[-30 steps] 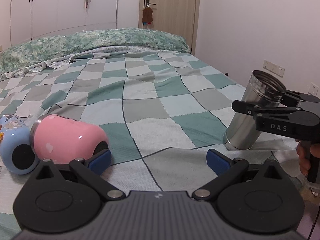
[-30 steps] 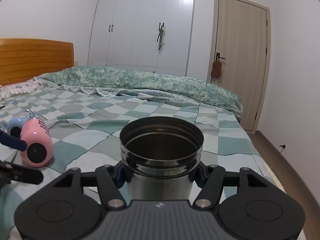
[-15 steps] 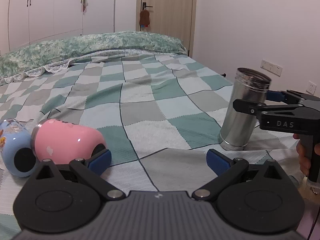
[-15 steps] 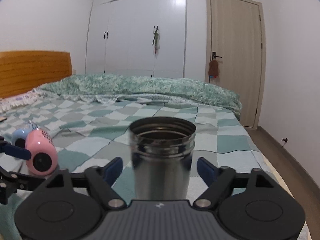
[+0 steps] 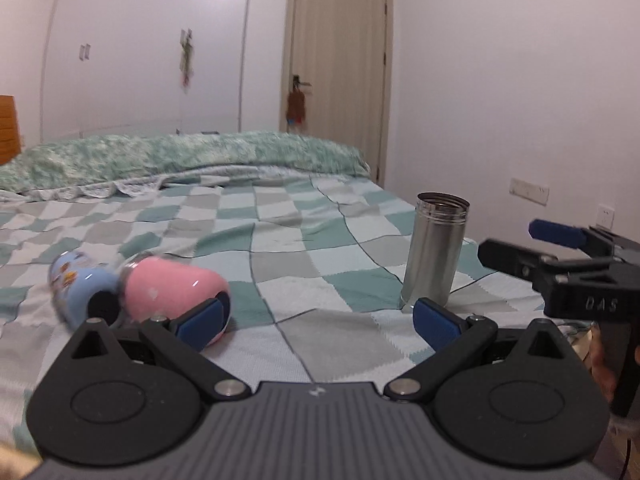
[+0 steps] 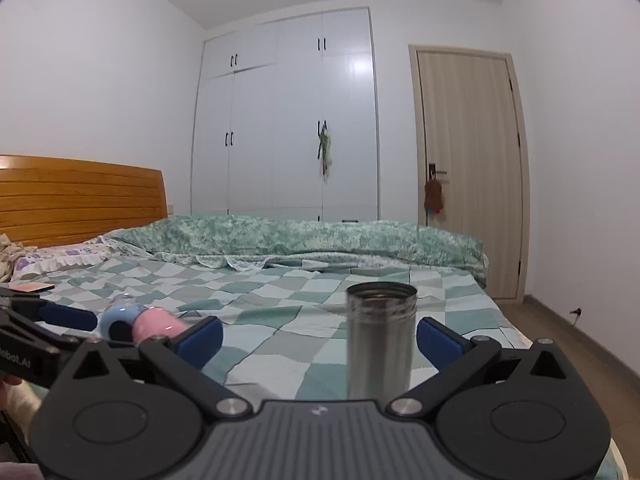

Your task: Flip cup upright

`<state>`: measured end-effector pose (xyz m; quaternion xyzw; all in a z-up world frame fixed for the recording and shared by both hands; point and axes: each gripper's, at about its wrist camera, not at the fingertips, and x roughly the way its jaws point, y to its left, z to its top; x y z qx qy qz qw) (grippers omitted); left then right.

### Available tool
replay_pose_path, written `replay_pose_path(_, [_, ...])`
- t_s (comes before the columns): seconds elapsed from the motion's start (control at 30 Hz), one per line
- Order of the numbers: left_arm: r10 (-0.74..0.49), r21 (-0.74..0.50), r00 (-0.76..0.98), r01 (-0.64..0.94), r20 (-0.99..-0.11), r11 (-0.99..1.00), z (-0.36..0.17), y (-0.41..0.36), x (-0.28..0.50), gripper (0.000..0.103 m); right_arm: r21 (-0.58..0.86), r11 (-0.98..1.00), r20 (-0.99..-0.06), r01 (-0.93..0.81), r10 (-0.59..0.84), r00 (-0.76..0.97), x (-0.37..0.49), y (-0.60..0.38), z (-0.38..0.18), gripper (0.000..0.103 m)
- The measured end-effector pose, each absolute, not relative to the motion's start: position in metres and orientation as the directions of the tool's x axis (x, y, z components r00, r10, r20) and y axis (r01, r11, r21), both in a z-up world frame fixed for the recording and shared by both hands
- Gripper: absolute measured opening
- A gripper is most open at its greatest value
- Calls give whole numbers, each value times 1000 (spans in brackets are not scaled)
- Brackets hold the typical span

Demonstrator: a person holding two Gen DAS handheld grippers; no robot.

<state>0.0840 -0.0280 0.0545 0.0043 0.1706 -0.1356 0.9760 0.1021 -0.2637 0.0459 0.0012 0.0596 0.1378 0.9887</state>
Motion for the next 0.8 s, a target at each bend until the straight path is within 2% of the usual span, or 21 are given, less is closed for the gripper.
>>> replay_pose_path(0.33, [-155,-66,971,146,-182,987,11,-22,30,103,-28,969,-118,-246,241,963,47,-253,1,103])
replay_pose_path(0.43, [-126,-35,982,123,-139,992,1,-26,23,103,-20,973,-99,-231,228,969,41,-256,-4,103])
replay_pose_path(0.8, [-94,-22,989,92,-112,996,-7,-28,18,103,-32,978,-67,-208,206,976,36,-257,-5,103])
